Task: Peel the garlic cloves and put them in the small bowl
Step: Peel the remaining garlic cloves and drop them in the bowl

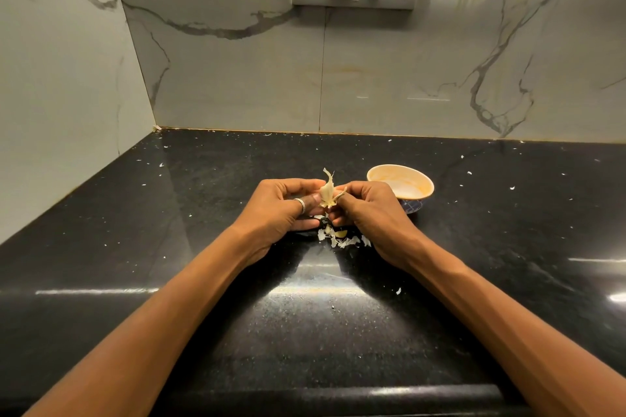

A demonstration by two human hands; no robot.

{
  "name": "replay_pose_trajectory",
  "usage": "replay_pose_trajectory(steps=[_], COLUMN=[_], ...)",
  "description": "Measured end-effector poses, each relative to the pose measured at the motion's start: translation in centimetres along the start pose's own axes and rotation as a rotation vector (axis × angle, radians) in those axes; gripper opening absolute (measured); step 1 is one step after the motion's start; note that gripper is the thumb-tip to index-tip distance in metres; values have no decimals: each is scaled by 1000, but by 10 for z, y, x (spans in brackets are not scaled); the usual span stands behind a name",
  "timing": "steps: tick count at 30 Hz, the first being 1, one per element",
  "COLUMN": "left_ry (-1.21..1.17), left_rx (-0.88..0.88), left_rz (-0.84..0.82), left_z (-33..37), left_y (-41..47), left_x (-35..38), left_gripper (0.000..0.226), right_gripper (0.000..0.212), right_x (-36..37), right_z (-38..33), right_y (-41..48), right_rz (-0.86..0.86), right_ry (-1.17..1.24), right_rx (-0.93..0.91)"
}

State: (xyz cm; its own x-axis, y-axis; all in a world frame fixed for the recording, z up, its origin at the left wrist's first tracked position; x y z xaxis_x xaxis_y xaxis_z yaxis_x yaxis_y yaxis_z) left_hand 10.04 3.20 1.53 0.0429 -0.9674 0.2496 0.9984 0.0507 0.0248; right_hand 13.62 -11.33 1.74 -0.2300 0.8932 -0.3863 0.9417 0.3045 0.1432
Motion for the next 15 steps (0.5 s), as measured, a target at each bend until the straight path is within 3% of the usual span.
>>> replay_pose_trajectory(steps=[7, 12, 15], left_ry=[72, 111, 116], left_rx=[77, 142, 146], left_rz=[20, 123, 154], left_z=[6, 3, 2], left_y=[-3, 1, 2], left_x=[6, -3, -7], left_gripper=[10, 14, 11], right_gripper=[18, 14, 16], right_x=[0, -1, 2], right_z=[-3, -15, -18], right_y=[-1, -2, -2], right_rz=[43, 144, 128], right_ry=[-85, -380, -400], right_rx=[-16, -204, -241])
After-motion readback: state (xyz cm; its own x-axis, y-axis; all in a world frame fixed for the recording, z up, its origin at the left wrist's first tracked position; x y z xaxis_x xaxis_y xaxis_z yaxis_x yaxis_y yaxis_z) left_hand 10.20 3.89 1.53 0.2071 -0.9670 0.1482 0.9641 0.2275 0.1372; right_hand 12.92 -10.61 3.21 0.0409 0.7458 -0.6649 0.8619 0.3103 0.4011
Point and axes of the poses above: each hand's wrist, its own y-axis towards the middle knuckle, its own x-axis out of the palm, z = x × y, the point moved 8 cm from there along y, towards the middle knuckle, and after that the axes turned 11 degrees about -y, right-handed, at the moved point
